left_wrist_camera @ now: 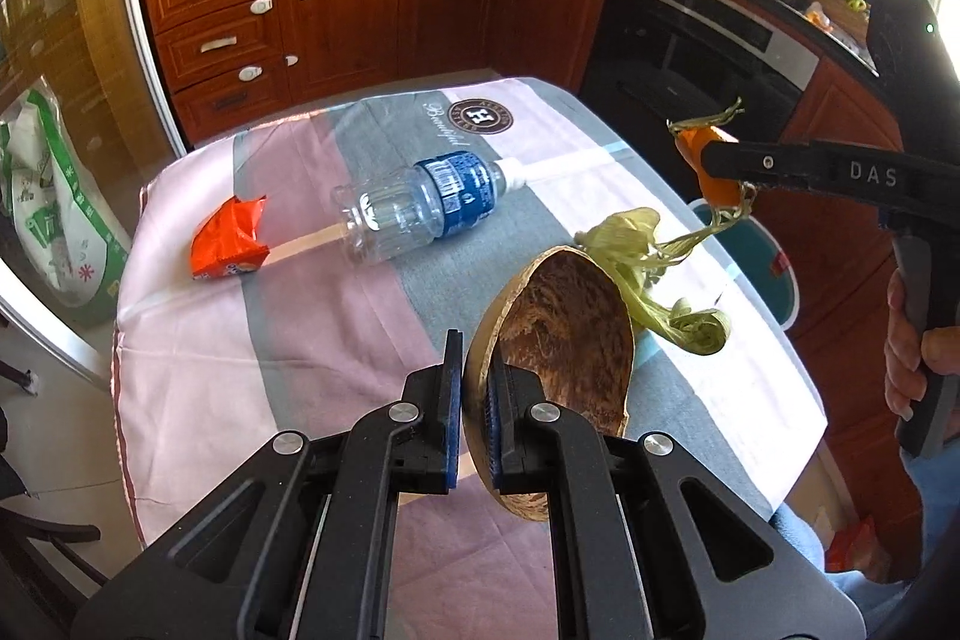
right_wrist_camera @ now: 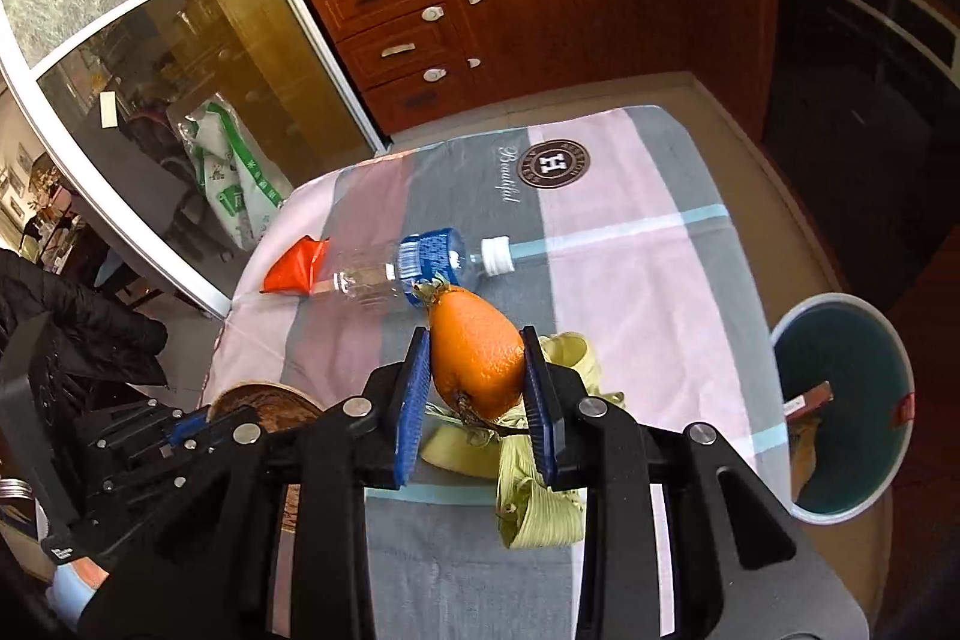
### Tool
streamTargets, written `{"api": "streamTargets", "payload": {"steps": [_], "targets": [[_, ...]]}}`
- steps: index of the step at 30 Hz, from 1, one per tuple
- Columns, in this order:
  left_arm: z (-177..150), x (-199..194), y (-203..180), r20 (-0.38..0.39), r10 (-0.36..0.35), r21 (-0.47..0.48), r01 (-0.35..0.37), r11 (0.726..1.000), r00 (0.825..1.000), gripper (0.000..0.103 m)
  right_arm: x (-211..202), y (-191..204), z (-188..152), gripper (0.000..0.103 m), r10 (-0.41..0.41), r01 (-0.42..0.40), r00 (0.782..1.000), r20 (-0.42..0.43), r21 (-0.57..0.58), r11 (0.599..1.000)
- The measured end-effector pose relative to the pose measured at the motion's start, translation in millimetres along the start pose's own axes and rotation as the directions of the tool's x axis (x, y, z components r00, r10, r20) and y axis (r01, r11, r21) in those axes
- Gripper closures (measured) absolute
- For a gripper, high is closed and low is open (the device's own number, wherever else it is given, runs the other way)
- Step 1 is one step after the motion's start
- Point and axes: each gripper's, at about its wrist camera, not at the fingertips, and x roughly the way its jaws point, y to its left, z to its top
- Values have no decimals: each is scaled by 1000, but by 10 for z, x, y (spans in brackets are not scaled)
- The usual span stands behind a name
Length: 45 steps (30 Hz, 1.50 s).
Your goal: Collect trash
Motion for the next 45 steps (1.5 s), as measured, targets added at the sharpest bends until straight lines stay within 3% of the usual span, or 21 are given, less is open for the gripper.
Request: {"api": "streamTargets", "payload": {"steps": [9,14,16,22,27,32,36,40,45], "targets": [[240,186,-614,-6,-28,99,29,995,1000,96,-282,-702,-547,75,53,-49,998,-16,177,983],[313,214,-793,-10,-27,115,28,993,1000,96,-516,-1038,-689,75,130,-135,991,37,288,948],[405,230,-850,-5,-28,111,28,993,1000,96,-574,-1104,-693,75,167,-174,985,48,298,939],[648,509,-1166,-28,-35,162,39,986,999,96,-526,-1141,-855,75,170,-166,985,13,295,941],[515,962,-1444,-102,-14,213,36,976,995,96,-464,-1335,-1154,75,174,-153,984,-30,346,926],[344,1192,-1484,-144,21,223,12,975,989,94,-533,-1595,-1389,75,184,-155,982,-31,412,898],[383,1092,-1419,-131,11,189,14,982,991,95,-614,-1741,-1466,75,179,-154,984,-16,441,884],[558,729,-1480,-40,-2,201,10,979,999,96,-734,-1880,-1363,75,155,-154,987,34,454,877],[754,440,-1707,19,-41,228,36,973,999,95,-832,-1996,-1202,75,140,-165,986,90,448,879]]}}
